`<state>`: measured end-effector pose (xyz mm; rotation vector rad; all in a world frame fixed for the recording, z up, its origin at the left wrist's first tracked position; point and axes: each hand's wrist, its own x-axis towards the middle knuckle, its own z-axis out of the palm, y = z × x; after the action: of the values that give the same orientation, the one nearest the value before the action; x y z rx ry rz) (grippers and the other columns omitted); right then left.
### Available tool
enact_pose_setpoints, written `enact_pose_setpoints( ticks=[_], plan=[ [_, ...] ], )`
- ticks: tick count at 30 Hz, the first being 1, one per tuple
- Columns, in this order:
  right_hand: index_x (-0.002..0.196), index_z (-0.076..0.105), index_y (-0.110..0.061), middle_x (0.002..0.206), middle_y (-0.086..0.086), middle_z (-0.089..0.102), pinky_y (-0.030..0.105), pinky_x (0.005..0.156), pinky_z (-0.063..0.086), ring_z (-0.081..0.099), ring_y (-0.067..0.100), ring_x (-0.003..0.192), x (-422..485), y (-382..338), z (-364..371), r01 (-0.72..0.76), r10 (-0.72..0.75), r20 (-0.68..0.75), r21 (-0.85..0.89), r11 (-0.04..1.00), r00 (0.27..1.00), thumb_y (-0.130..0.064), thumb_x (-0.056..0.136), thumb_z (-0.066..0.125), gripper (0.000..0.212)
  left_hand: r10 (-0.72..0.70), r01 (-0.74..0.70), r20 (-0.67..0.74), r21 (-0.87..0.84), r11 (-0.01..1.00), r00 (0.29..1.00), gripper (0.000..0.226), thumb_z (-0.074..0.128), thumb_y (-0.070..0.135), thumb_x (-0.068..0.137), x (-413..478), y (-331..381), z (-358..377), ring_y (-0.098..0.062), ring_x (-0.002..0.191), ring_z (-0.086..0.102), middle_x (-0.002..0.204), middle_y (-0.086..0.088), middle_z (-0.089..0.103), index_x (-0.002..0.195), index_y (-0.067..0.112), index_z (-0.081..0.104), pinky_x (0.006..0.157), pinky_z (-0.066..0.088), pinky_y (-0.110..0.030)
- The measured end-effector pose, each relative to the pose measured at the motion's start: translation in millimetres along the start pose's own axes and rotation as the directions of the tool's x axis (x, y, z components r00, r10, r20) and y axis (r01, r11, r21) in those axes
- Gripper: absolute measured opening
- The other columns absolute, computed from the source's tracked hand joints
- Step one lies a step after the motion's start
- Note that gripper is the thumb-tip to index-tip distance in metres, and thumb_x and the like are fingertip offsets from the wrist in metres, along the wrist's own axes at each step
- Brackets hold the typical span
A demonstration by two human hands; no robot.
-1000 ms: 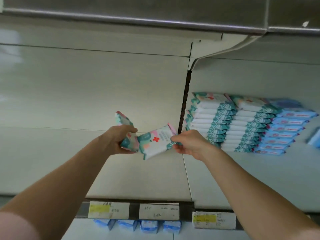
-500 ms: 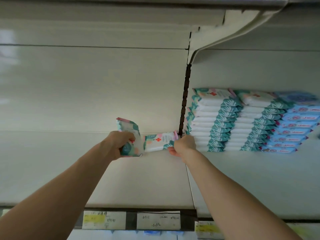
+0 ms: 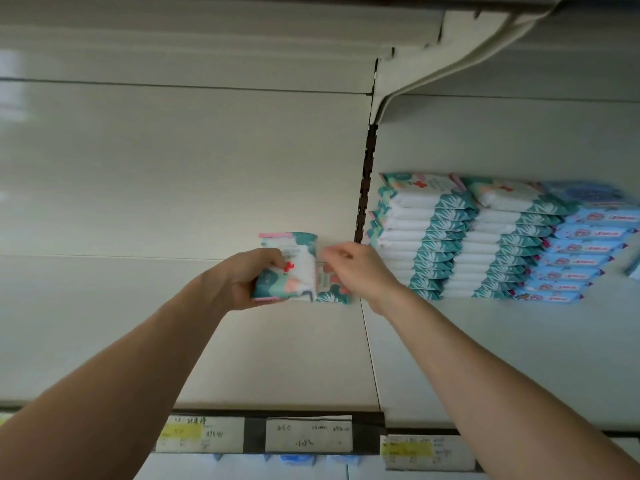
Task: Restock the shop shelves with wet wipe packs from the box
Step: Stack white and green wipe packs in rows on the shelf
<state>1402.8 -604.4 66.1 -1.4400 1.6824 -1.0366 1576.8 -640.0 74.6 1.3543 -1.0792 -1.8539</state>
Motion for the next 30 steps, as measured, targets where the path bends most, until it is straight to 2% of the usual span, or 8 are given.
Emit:
enact_pose_setpoints(
  ticks=[2,5,11,14,17,20,25,30],
  plan=[
    [0.123,0.056,-0.019,0.102,0.001,0.063,0.028,0.065,0.05,0.062,0.015,0.083,4,-9,-8,-0.067,0.058,0.114,0.079,0.995,0.992,-0.03,0.088,0.061,0.037,-0.037,0.016,0.113,0.182,0.983,0.993,0.031,0.058,0.001,0.078,-1,6,3,-0.022,0.067,0.069,0.088,-0.013,0.071,0.108,0.005,0.06,0.057,0.058,-0.029],
    [0.099,0.066,-0.007,0.071,0.004,0.058,0.02,0.044,0.039,0.051,0.009,0.051,8,-12,-14,-0.116,0.087,0.152,0.188,0.975,0.984,-0.012,0.086,0.064,0.015,-0.03,0.01,0.116,0.17,0.985,0.993,0.031,0.068,0.007,0.074,3,17,2,-0.02,0.067,0.068,0.092,-0.012,0.069,0.104,0.008,0.061,0.057,0.057,-0.027],
    [0.077,0.06,-0.004,0.069,0.013,0.066,0.022,0.05,0.056,0.065,0.014,0.052,6,8,-7,-0.219,0.22,0.043,0.403,0.889,0.975,-0.006,0.092,0.059,0.015,-0.003,0.003,-0.025,0.031,1.0,1.0,0.029,0.057,-0.007,0.087,14,8,-3,-0.026,0.081,0.063,0.106,-0.018,0.063,0.112,0.006,0.054,0.056,0.059,-0.036],
    [0.075,0.061,-0.006,0.066,0.011,0.067,0.025,0.048,0.054,0.065,0.015,0.051,6,22,0,-0.209,0.213,-0.003,0.189,0.96,0.977,-0.007,0.091,0.059,0.016,0.09,-0.052,-0.212,0.179,0.982,0.973,0.071,0.058,-0.016,0.084,28,3,10,-0.033,0.101,0.061,0.131,-0.02,0.052,0.145,0.011,0.032,0.062,0.059,-0.042],
    [0.065,0.061,-0.012,0.065,0.008,0.069,0.033,0.061,0.058,0.067,0.022,0.061,8,32,4,-0.141,0.134,-0.059,-0.142,0.98,0.989,-0.017,0.088,0.061,0.024,0.173,-0.031,-0.32,0.404,0.914,0.931,0.058,0.062,-0.011,0.083,37,-1,19,-0.032,0.097,0.062,0.12,-0.016,0.056,0.137,0.004,0.045,0.067,0.059,-0.036],
    [0.073,0.055,-0.017,0.075,0.0,0.061,0.028,0.058,0.044,0.061,0.024,0.076,6,37,5,-0.053,0.002,-0.102,-0.501,0.864,0.995,-0.031,0.09,0.059,0.022,0.224,0.006,-0.331,0.572,0.82,0.917,0.028,0.061,-0.002,0.085,40,-5,20,-0.027,0.083,0.055,0.088,-0.009,0.057,0.111,0.007,0.061,0.073,0.053,-0.034],
    [0.116,0.046,-0.016,0.115,0.004,0.046,0.029,0.068,0.038,0.057,0.026,0.095,2,42,12,0.133,-0.178,0.006,-0.693,0.709,0.984,-0.023,0.089,0.06,0.03,0.087,0.051,-0.26,0.483,0.874,0.962,0.037,0.057,0.0,0.09,38,-4,21,-0.033,0.091,0.061,0.114,-0.016,0.056,0.124,0.012,0.048,0.061,0.058,-0.042],
    [0.128,0.041,-0.011,0.122,0.013,0.048,0.033,0.065,0.037,0.062,0.03,0.095,4,41,7,0.101,-0.235,-0.01,-0.885,0.455,0.972,-0.006,0.094,0.05,0.035,0.064,0.044,-0.253,0.399,0.916,0.965,0.034,0.06,0.0,0.089,44,-7,36,-0.031,0.086,0.062,0.106,-0.016,0.058,0.122,0.0,0.054,0.068,0.058,-0.04]
  ],
)
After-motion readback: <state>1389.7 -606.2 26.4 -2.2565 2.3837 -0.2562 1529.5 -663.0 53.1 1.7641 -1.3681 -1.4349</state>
